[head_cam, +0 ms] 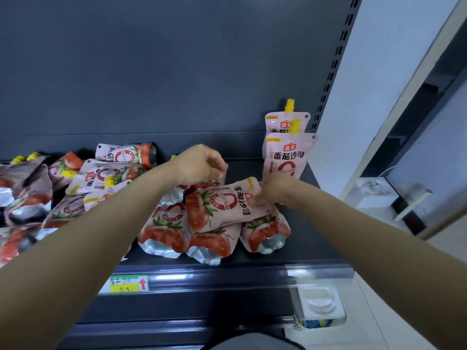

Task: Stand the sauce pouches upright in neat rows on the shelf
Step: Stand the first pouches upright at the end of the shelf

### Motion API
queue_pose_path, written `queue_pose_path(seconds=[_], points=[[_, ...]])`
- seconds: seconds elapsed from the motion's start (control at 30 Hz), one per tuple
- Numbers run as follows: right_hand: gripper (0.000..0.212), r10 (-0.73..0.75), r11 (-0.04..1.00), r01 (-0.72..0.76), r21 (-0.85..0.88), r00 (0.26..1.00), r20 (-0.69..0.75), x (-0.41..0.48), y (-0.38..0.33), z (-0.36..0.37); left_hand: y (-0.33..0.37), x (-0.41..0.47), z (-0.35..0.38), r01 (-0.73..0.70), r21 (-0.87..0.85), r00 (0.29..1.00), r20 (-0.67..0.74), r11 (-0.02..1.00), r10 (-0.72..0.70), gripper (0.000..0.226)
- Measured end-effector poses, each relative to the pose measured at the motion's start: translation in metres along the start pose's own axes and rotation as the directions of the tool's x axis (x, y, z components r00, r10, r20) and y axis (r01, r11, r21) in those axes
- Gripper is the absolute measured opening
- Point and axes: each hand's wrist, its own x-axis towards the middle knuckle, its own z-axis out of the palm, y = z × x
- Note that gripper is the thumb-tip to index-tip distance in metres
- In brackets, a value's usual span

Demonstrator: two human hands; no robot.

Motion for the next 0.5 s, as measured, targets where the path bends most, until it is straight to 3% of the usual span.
queue_pose_path(seconds=[0.1, 0.17, 0.3, 0.4, 0.5], points=[[0.017, -0.028, 0.966, 0.01, 0.258, 0.997, 0.068, -0.01, -0.004, -0.015, -0.003, 0.002, -0.001, -0.01, -0.007, 1.0, 0.014, 1.0, 0.01, 0.015], [0.022, -0.076, 0.931, 0.049, 0.361, 0.995, 0.06, -0.019, -0.008, -0.03, -0.006, 0.006, -0.002, -0.027, -0.018, 1.0, 0.015, 0.999, 0.027, 0.017], [0.017, -0.116, 0.957, 0.147, 0.249, 0.984, -0.135, -0.049, -0.017, -0.061, -0.004, 0.017, 0.001, -0.06, 0.006, 0.998, 0.032, 0.998, 0.06, 0.024], [0.023, -0.149, 0.989, 0.15, -0.017, 0.951, -0.269, -0.075, -0.02, -0.085, -0.002, 0.027, 0.012, -0.076, 0.062, 0.993, 0.097, 0.995, 0.07, 0.026], [0.022, -0.157, 0.981, 0.104, -0.165, 0.921, -0.355, -0.087, -0.018, -0.098, -0.001, 0.038, 0.024, -0.062, 0.147, 0.984, 0.177, 0.987, 0.036, 0.032]])
